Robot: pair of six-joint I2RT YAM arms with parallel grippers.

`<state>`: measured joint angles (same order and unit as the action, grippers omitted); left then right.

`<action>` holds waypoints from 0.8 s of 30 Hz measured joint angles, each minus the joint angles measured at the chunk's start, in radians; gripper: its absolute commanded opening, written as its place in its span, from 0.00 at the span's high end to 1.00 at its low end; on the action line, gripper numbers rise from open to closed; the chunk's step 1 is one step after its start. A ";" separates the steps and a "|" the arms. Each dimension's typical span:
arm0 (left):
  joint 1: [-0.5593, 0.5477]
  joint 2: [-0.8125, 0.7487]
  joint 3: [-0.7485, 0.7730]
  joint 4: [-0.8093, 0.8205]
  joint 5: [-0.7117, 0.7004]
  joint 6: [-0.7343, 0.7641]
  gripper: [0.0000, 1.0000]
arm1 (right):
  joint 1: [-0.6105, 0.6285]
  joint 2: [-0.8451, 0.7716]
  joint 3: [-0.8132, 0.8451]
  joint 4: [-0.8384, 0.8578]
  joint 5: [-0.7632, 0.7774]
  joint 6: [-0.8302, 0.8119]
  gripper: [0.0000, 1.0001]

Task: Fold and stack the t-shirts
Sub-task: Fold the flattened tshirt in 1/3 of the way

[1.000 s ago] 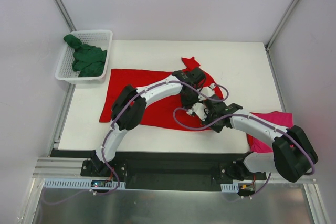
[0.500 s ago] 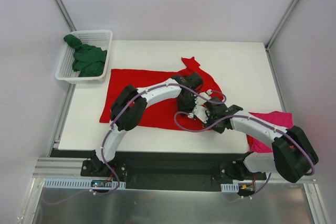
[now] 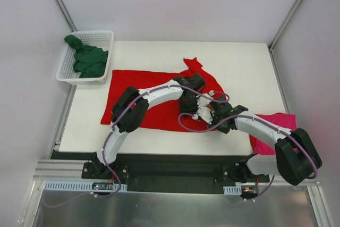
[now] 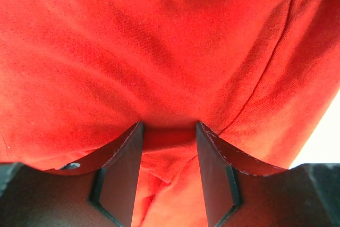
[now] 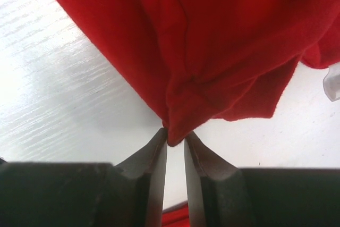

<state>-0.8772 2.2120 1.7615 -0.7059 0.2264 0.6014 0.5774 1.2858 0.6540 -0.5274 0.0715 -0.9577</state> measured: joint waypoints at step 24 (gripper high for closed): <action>0.013 -0.005 -0.014 0.071 -0.035 -0.016 0.57 | -0.021 0.024 -0.010 0.098 0.101 -0.046 0.79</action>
<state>-0.8639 2.2066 1.7473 -0.6353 0.1913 0.5854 0.5560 1.3098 0.6445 -0.4290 0.1730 -1.0035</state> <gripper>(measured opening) 0.437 0.210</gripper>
